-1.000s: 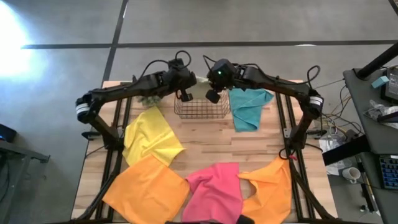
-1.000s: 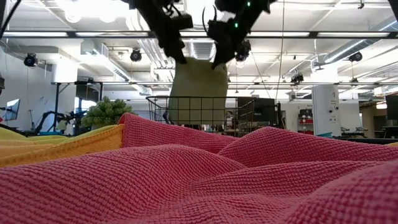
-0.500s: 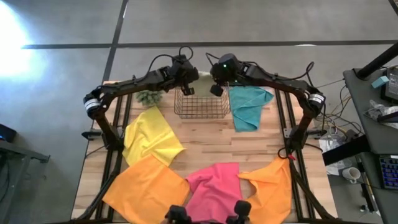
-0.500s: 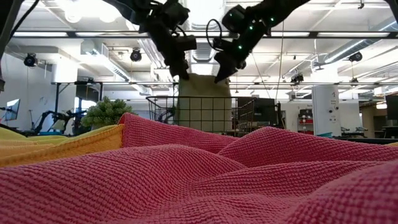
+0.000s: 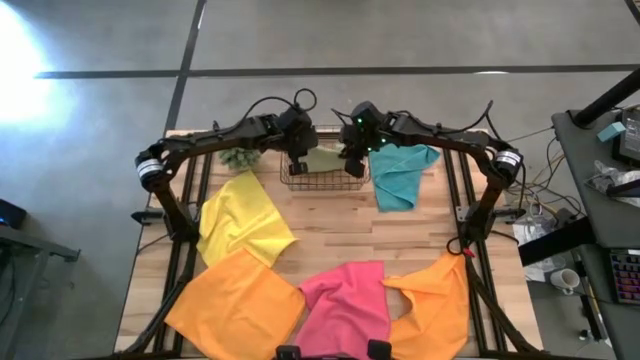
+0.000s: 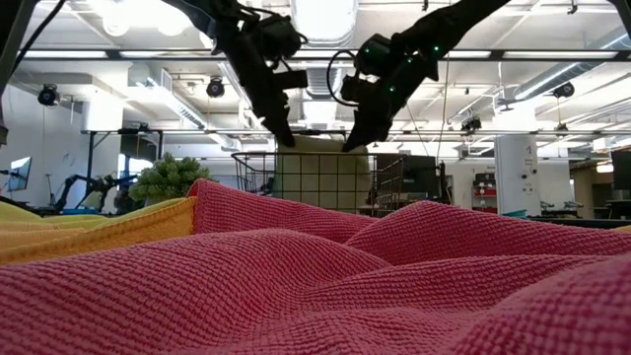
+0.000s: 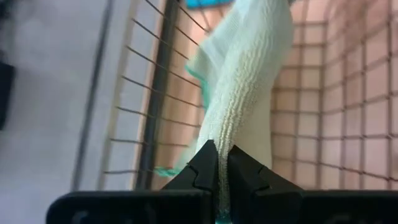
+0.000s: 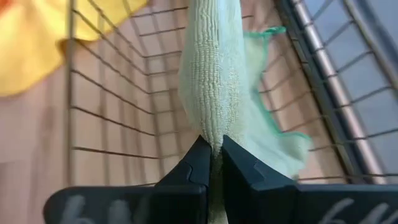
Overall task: Fold microfiber towels
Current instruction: Put the green folded towel into the wire basket, then fold the pink towel
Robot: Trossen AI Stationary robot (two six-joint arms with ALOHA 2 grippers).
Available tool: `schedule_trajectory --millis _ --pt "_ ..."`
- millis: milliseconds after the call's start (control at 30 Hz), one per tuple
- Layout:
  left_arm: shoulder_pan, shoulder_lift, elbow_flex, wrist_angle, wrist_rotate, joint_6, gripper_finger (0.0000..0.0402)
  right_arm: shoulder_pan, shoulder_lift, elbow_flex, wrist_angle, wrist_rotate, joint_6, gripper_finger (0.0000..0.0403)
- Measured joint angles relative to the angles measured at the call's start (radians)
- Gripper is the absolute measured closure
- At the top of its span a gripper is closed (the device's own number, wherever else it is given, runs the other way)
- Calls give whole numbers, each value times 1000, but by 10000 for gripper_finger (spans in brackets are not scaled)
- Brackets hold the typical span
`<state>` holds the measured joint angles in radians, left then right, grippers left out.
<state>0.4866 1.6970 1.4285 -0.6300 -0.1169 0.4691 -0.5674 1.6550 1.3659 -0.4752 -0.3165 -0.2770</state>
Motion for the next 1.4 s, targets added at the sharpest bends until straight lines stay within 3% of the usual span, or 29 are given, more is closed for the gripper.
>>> schedule_trajectory --millis 267,533,833,1067,1267,1400 --pt "-5 0 -50 -1 46 -20 400 7 0 -2 -23 -48 59 378" --pt "-15 0 -50 -18 81 -48 399 31 0 -4 -84 -84 80 318" --pt "-31 -4 -49 -45 87 -97 328 38 0 12 -98 -85 80 252" --pt "-32 -39 -49 -142 112 -95 279 27 0 96 -102 -85 46 251" --pt "-32 -113 -48 -139 112 -103 274 1 51 122 -55 -105 48 257" --pt "-29 -163 -47 -142 113 -197 274 -5 139 143 -62 -136 97 257"
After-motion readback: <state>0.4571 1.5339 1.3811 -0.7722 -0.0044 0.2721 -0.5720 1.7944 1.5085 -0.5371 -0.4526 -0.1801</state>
